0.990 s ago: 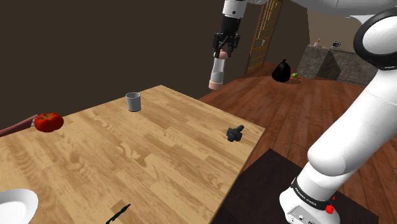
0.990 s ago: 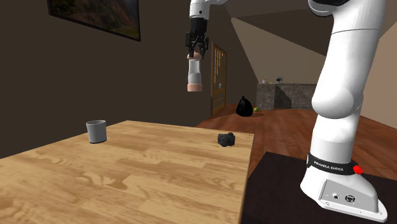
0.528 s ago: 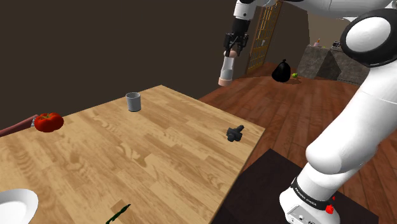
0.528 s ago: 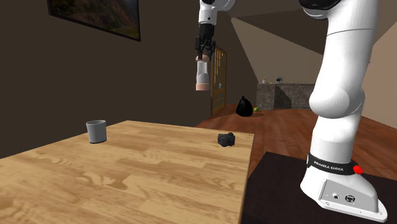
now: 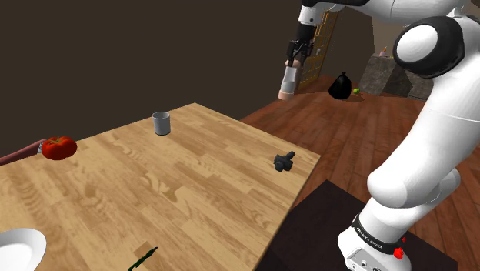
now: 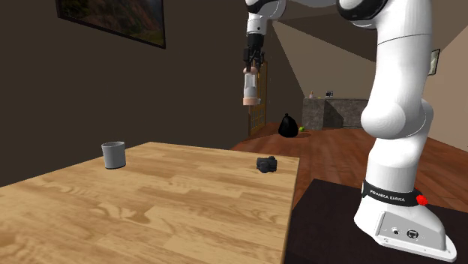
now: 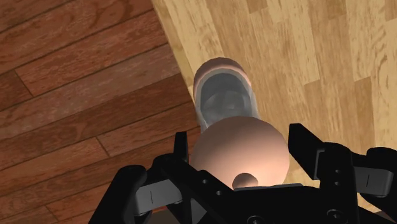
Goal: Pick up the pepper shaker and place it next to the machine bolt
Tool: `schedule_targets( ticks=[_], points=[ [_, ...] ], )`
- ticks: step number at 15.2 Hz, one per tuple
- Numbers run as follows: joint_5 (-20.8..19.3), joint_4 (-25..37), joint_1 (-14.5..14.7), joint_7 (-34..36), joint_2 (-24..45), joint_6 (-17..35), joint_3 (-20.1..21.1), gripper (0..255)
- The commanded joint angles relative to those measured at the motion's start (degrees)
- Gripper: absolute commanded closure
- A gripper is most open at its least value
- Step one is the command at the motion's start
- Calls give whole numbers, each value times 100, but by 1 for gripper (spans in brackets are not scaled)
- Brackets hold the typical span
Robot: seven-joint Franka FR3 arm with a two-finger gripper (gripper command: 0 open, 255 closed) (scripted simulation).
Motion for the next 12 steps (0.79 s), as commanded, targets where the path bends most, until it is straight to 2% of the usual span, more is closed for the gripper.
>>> schedule_targets(
  ticks=[1,12],
  points=[
    [12,50,-81,-156,113,63,-67,255],
    [22,-1133,-84,-181,-135,998,-69,255]
  ],
)
